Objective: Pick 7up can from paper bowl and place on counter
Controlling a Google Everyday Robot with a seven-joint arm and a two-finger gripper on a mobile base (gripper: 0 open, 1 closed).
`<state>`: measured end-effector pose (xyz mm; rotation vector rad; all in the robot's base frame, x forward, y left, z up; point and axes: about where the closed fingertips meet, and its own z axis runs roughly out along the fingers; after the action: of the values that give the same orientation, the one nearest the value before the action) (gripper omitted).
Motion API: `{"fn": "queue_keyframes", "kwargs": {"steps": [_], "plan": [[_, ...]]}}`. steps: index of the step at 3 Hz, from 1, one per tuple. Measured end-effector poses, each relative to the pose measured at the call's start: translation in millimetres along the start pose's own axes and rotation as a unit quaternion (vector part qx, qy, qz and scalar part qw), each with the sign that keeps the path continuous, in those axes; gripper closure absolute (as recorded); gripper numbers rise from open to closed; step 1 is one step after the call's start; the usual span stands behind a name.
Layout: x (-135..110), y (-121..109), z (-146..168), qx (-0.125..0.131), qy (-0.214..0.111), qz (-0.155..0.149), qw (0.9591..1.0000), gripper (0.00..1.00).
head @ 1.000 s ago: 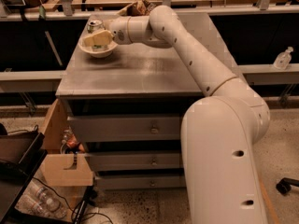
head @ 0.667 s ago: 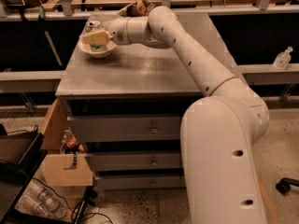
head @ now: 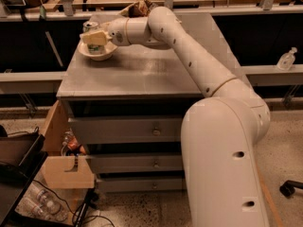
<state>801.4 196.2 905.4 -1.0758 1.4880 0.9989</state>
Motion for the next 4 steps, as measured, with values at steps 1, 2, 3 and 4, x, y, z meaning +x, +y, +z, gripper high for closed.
{"fn": "queue_keyframes", "kwargs": {"steps": [1,2,3,4], "plan": [[0,1,3,-0.003,-0.001,0.001,1.0000,1.00],[-40,14,-20,0.012,-0.017,-0.035,0.9992,1.00],[-73,33,-50,0.037,-0.049,-0.069,0.9957,1.00],[-107,61,-90,0.080,-0.085,-0.107,0.9874,1.00]]}}
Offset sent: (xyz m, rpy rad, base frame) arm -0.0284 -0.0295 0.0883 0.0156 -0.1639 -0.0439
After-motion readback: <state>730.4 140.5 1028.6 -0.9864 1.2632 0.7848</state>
